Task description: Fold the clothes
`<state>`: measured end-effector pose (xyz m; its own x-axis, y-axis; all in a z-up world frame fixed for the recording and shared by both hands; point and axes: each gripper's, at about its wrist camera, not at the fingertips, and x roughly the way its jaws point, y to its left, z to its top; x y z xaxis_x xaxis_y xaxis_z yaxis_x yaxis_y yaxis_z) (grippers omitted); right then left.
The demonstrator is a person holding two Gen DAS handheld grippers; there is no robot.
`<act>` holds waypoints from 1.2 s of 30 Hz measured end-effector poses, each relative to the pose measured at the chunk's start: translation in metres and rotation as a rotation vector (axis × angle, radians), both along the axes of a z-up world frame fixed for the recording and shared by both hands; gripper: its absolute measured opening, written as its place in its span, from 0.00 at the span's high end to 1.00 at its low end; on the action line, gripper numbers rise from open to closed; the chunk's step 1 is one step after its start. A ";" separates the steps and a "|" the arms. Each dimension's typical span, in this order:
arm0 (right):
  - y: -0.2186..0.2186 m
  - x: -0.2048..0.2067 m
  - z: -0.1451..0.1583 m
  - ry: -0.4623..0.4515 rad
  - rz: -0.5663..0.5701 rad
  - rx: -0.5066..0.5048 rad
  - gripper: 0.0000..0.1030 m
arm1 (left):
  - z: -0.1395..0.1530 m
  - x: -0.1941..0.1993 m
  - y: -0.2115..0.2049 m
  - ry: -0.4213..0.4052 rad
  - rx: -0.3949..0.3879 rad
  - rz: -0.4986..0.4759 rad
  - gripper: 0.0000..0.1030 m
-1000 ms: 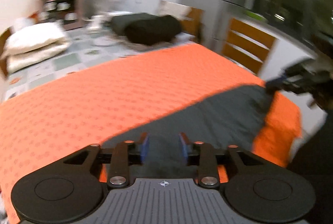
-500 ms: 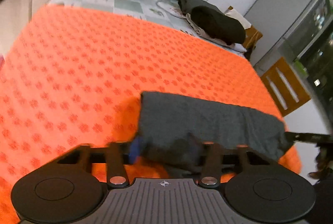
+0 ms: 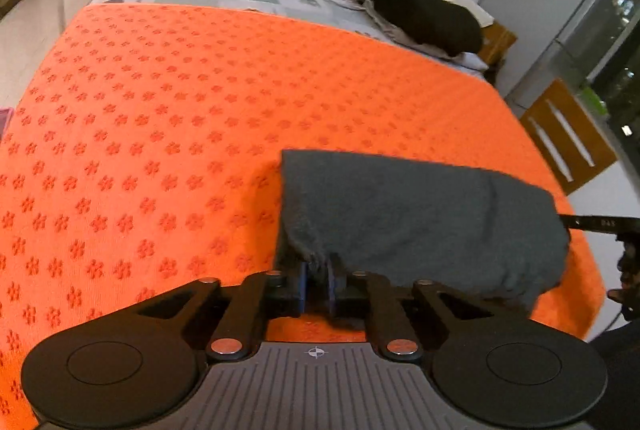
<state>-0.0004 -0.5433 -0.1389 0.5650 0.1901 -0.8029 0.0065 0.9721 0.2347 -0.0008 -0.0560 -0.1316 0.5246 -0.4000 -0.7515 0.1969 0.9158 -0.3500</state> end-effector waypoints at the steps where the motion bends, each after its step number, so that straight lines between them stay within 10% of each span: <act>1: 0.003 -0.002 -0.001 -0.005 0.009 -0.017 0.97 | -0.005 -0.001 0.001 0.002 0.005 0.009 0.80; 8: 0.017 -0.014 0.035 -0.126 0.088 -0.132 0.88 | 0.038 -0.005 0.007 -0.175 0.025 0.020 0.68; 12: 0.021 0.001 0.050 -0.151 0.111 -0.084 0.65 | 0.040 0.015 -0.005 -0.182 0.053 -0.011 0.55; 27: -0.010 0.061 -0.012 0.076 -0.143 0.254 0.65 | -0.001 0.069 0.017 0.093 -0.172 0.262 0.54; 32: -0.001 0.055 -0.013 0.066 -0.145 0.287 0.96 | -0.003 0.063 0.011 0.123 -0.207 0.275 0.95; 36: -0.001 0.048 0.006 -0.008 -0.161 0.251 0.97 | 0.017 0.053 0.011 0.026 -0.163 0.332 0.97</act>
